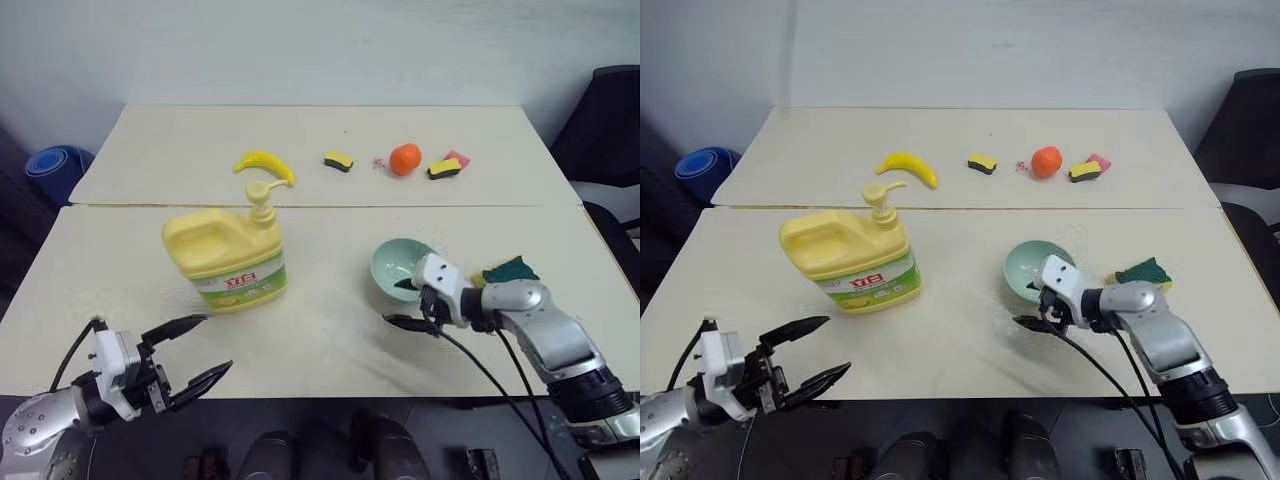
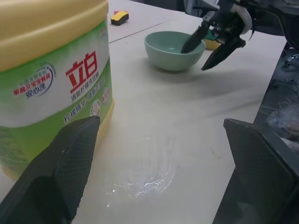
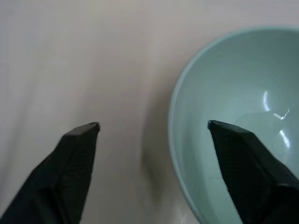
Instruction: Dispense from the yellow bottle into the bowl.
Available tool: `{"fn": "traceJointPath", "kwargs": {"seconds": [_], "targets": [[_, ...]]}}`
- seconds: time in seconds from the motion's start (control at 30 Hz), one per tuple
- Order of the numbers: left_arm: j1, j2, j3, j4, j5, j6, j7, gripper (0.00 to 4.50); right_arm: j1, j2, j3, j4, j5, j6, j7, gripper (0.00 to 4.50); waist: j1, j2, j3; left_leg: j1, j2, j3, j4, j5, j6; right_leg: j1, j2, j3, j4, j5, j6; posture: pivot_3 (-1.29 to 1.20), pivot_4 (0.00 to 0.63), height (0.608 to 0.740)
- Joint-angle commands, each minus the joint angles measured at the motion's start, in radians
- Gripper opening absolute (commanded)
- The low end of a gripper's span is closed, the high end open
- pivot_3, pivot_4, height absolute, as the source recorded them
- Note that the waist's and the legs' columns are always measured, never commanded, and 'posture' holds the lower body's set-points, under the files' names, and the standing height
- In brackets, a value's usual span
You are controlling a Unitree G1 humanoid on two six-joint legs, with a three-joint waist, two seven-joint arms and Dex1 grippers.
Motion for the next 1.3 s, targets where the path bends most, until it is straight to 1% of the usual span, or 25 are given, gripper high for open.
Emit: {"fn": "traceJointPath", "kwargs": {"seconds": [0.03, 0.13, 0.23, 0.27, 0.33, 0.37, 0.4, 0.47, 0.53, 0.6, 0.67, 0.77, 0.8, 0.87, 0.93, 1.07, 1.3], "targets": [[-0.004, 0.01, 0.017, -0.051, -0.022, 0.012, 0.012, 4.5, -0.028, 0.023, -0.004, 0.051, -0.043, -0.107, -0.022, 2.38, -0.001, 0.0, 0.0, 0.0, 0.0, 0.0, 0.0, 0.0, 0.0, 0.0, 0.0, 0.0, 0.0, 0.0, 0.0, 0.0, 0.15, 0.74], [-0.007, 0.01, 0.042, -0.101, -0.075, 0.063, 0.046, 4.5, -0.043, 0.032, -0.006, 0.052, -0.051, -0.19, -0.001, 1.27, -0.007, 0.0, 0.0, 0.0, 0.0, 0.0, 0.0, 0.0, 0.0, 0.0, 0.001, 0.0, 0.0, 0.0, 0.0, 0.0, 0.15, 0.74], [-0.007, 0.025, 0.086, -0.182, -0.185, 0.151, 0.099, 4.5, -0.044, 0.012, 0.003, 0.026, -0.06, -0.278, 0.045, 0.17, -0.01, 0.0, 0.0, 0.0, 0.001, 0.0, 0.0, 0.0, -0.001, 0.0, 0.001, 0.0, 0.0, 0.0, 0.0, 0.0, 0.15, 0.74], [-0.006, 0.035, 0.111, -0.219, -0.249, 0.193, 0.126, 4.5, -0.047, 0.006, 0.001, 0.013, -0.057, -0.289, 0.06, 0.05, -0.011, 0.0, 0.0, 0.0, 0.001, 0.0, 0.0, 0.0, -0.001, 0.0, 0.001, 0.0, 0.0, 0.0, 0.0, 0.0, 0.15, 0.74], [-0.021, 0.088, 0.184, -0.29, -0.402, 0.277, 0.187, 4.5, -0.07, -0.005, -0.007, -0.011, -0.048, -0.307, 0.096, 0.05, -0.014, -0.001, 0.0, 0.0, 0.001, 0.0, 0.0, 0.001, -0.001, 0.001, 0.001, 0.0, 0.0, 0.0, 0.0, 0.0, 0.15, 0.74], [-0.032, 0.112, 0.215, -0.312, -0.455, 0.307, 0.215, 4.5, -0.082, -0.009, -0.01, -0.019, -0.046, -0.305, 0.111, 0.05, -0.015, -0.001, 0.0, 0.0, 0.001, 0.0, 0.0, 0.001, -0.001, 0.001, 0.001, 0.0, 0.0, 0.0, 0.0, 0.0, 0.15, 0.74], [-0.09, 0.154, 0.248, -0.318, -0.517, 0.333, 0.274, 4.31, -0.115, -0.012, -0.011, -0.031, -0.033, -0.295, 0.141, 0.01, -0.014, -0.001, 0.001, 0.0, 0.001, -0.001, 0.0, 0.001, -0.002, 0.001, 0.001, 0.0, 0.0, 0.0, 0.001, 0.0, 0.15, 0.74], [-0.202, 0.215, 0.278, -0.308, -0.593, 0.368, 0.372, 3.89, -0.166, -0.013, -0.005, -0.044, -0.016, -0.272, 0.187, 0.0, -0.011, 0.0, 0.001, 0.0, 0.0, -0.002, 0.002, 0.002, -0.002, 0.001, 0.001, 0.0, 0.001, 0.001, 0.001, 0.0, 0.15, 0.74], [-0.312, 0.256, 0.273, -0.281, -0.618, 0.395, 0.444, 3.26, -0.213, -0.01, 0.004, -0.047, -0.01, -0.259, 0.224, 0.0, -0.012, 0.0, 0.001, 0.0, 0.0, -0.003, 0.003, 0.002, -0.002, 0.002, 0.001, 0.0, 0.002, 0.001, 0.001, 0.0, 0.15, 0.74], [-0.419, 0.299, 0.231, -0.237, -0.58, 0.421, 0.478, 2.58, -0.278, -0.012, 0.019, -0.043, -0.003, -0.236, 0.274, 0.0, -0.015, 0.0, 0.001, 0.001, 0.0, -0.003, 0.003, 0.002, -0.003, 0.002, 0.002, 0.0, 0.006, 0.001, 0.001, 0.0, 0.15, 0.74], [-0.524, 0.323, 0.161, -0.183, -0.518, 0.439, 0.501, 1.92, -0.361, -0.002, 0.034, -0.021, -0.003, -0.199, 0.31, 0.0, -0.02, 0.0, 0.001, 0.0, 0.0, -0.003, 0.003, 0.002, -0.003, 0.002, 0.003, 0.0, 0.006, 0.001, 0.001, 0.0, 0.15, 0.74], [-0.634, 0.312, 0.042, -0.113, -0.427, 0.449, 0.477, 0.94, -0.49, 0.019, 0.073, 0.045, -0.029, -0.179, 0.357, 0.0, -0.022, -0.001, 0.002, 0.0, -0.001, -0.002, 0.003, 0.003, -0.003, 0.001, 0.009, 0.0, 0.007, 0.001, 0.001, 0.0, 0.15, 0.74], [-0.651, 0.306, 0.019, -0.098, -0.402, 0.449, 0.466, 0.68, -0.514, 0.023, 0.083, 0.057, -0.035, -0.174, 0.366, 0.0, -0.023, -0.001, 0.002, -0.001, -0.001, -0.001, 0.003, 0.003, -0.003, 0.001, 0.01, 0.0, 0.006, 0.001, 0.001, 0.0, 0.15, 0.74], [-0.688, 0.287, -0.027, -0.067, -0.354, 0.45, 0.465, 0.03, -0.566, 0.036, 0.105, 0.089, -0.049, -0.181, 0.39, 0.0, -0.025, -0.001, 0.002, -0.001, 0.0, -0.001, 0.003, 0.003, -0.003, 0.001, 0.011, 0.001, 0.006, 0.001, 0.001, 0.0, 0.15, 0.74], [-0.74, 0.246, -0.07, -0.046, -0.331, 0.444, 0.461, 0.03, -0.642, 0.063, 0.126, 0.135, -0.064, -0.162, 0.411, 0.0, -0.025, -0.001, 0.002, -0.001, 0.001, -0.001, 0.003, 0.003, -0.004, 0.0, 0.012, 0.001, 0.006, 0.001, 0.001, 0.0, 0.15, 0.74], [-0.796, 0.195, -0.1, -0.034, -0.329, 0.468, 0.442, 0.03, -0.743, 0.113, 0.155, 0.195, -0.083, -0.141, 0.436, 0.0, -0.025, -0.001, 0.002, -0.002, 0.002, -0.001, 0.005, 0.003, -0.005, 0.0, 0.011, 0.001, 0.007, 0.001, 0.001, 0.0, 0.15, 0.74], [-0.828, 0.181, -0.121, 0.01, -0.265, 0.499, 0.433, 0.03, -0.856, 0.191, 0.169, 0.285, -0.104, -0.151, 0.452, 0.0, -0.025, -0.001, 0.002, -0.002, 0.002, -0.001, 0.007, 0.003, -0.006, 0.0, 0.011, 0.001, 0.007, 0.001, 0.001, 0.0, 0.15, 0.74]]}}
